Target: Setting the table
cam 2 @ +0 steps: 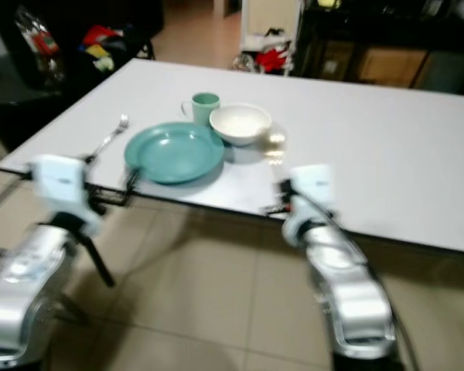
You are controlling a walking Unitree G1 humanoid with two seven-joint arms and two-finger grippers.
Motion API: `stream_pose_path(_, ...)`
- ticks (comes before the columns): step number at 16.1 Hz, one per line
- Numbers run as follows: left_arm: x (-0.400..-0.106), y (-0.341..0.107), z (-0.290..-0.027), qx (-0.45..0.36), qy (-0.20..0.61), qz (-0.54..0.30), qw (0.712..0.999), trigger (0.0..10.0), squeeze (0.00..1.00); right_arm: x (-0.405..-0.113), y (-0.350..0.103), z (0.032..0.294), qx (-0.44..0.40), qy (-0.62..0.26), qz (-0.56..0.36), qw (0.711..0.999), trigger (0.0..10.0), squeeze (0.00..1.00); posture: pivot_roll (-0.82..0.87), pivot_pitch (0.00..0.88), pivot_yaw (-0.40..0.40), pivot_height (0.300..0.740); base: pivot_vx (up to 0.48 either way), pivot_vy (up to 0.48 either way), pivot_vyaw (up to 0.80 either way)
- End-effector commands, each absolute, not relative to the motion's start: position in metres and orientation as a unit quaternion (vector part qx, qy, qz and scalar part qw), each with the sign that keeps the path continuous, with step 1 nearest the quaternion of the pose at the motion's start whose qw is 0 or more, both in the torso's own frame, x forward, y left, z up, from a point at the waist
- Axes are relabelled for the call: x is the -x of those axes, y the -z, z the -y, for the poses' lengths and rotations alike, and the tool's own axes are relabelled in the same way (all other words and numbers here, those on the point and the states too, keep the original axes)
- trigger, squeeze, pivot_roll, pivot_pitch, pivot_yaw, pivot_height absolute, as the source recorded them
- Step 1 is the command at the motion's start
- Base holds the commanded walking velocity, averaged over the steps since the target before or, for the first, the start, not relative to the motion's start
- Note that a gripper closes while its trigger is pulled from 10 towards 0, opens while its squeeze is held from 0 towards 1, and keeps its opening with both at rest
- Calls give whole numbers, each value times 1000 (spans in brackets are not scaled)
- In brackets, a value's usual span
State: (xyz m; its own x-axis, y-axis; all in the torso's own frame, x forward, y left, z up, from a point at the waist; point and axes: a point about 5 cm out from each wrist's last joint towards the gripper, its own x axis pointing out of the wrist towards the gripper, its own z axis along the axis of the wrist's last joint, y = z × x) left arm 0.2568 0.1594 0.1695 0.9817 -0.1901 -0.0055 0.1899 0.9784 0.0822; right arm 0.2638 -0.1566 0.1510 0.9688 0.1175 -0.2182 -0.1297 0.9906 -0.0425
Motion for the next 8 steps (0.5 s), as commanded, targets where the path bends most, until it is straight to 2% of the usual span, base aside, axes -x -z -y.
stream_pose_path(1,-258,-172,-168,-49,83,4,995,10000,0,-265,-157,149,18,-75,-90,993,10000,0,8,0,24,740,356,0,0)
stream_pose_path(8,-261,-173,-166,-53,90,8,994,10000,0,-261,-157,147,20,-78,-87,993,10000,0,5,0,31,740,359,0,0)
